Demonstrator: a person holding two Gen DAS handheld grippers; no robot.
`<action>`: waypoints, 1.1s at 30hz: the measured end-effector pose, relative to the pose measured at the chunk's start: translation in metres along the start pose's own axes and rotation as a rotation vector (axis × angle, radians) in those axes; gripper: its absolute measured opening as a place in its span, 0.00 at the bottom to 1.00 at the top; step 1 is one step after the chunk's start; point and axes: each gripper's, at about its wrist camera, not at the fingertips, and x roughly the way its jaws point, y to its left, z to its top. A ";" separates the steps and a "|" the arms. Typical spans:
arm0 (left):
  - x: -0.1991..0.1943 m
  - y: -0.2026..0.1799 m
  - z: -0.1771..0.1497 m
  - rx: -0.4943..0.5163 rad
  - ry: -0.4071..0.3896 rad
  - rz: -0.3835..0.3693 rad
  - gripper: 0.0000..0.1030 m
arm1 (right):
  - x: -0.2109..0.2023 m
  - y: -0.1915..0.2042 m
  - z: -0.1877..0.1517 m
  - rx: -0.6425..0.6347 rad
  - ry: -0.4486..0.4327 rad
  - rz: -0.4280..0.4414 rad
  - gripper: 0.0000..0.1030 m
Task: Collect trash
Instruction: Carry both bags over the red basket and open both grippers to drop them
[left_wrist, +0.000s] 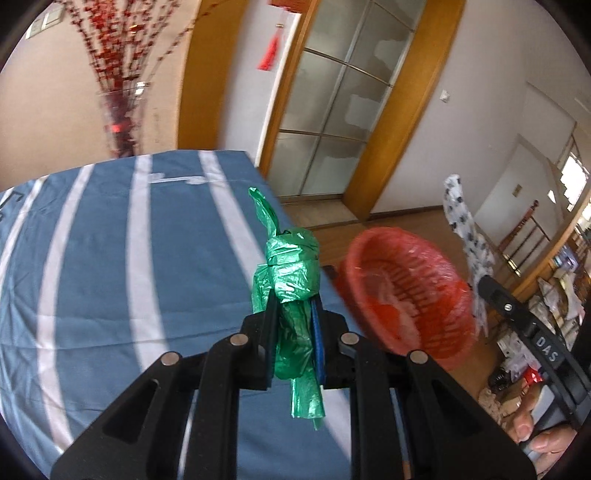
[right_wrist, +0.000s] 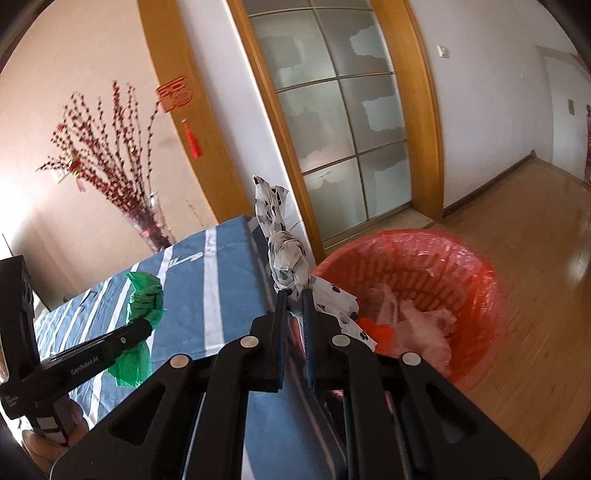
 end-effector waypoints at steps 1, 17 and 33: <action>0.002 -0.005 0.000 0.006 0.002 -0.010 0.17 | -0.001 -0.004 0.000 0.006 -0.003 -0.003 0.09; 0.057 -0.086 0.003 0.068 0.072 -0.130 0.17 | -0.001 -0.077 0.007 0.156 -0.031 -0.026 0.09; 0.109 -0.109 -0.008 0.072 0.161 -0.119 0.50 | 0.001 -0.121 0.010 0.255 -0.075 -0.105 0.62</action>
